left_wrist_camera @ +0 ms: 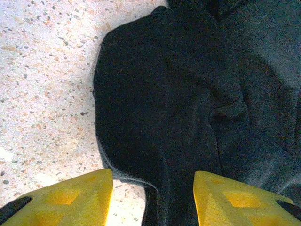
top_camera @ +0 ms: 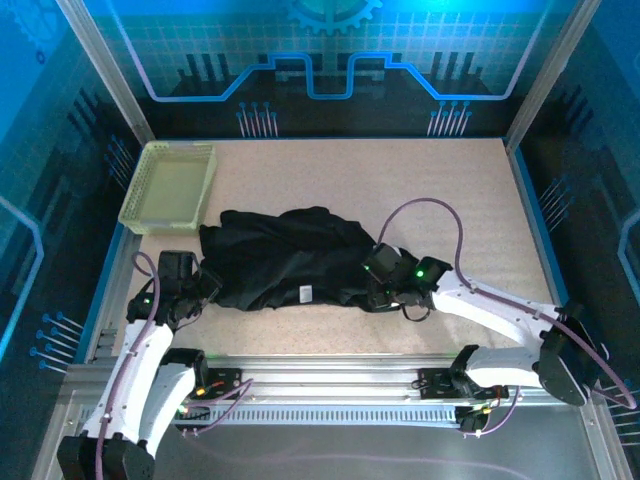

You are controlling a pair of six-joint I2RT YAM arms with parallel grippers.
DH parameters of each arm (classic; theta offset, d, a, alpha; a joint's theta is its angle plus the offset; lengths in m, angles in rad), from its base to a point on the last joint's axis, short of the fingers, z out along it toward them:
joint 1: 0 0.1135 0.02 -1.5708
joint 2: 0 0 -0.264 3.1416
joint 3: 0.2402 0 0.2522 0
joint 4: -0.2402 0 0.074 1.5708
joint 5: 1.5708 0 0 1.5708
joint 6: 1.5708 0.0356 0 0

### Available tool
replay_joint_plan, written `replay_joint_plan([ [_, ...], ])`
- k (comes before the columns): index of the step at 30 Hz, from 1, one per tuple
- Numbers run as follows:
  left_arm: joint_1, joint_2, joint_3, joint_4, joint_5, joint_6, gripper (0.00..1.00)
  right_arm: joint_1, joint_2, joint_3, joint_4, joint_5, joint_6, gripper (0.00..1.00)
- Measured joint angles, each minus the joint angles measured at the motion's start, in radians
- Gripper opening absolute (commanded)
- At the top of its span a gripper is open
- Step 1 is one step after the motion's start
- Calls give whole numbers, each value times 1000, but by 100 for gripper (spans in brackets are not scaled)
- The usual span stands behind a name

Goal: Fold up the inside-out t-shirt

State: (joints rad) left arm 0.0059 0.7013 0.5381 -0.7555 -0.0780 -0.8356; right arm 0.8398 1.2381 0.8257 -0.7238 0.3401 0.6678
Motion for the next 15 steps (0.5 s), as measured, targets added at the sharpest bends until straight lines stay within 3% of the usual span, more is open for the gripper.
replay_joint_plan([
  [5, 0, 39, 0, 3, -14, 0, 57, -9, 99, 12, -32, 66, 36, 57],
  [8, 8, 74, -3, 20, -17, 3, 60, -43, 138, 4, -24, 62, 36, 51],
  [12, 37, 119, -25, 72, -15, 4, 60, -100, 146, -8, 11, 21, 32, 23],
  [15, 60, 159, -33, 116, -5, 7, 53, -153, 133, -21, 25, 13, 28, 12],
])
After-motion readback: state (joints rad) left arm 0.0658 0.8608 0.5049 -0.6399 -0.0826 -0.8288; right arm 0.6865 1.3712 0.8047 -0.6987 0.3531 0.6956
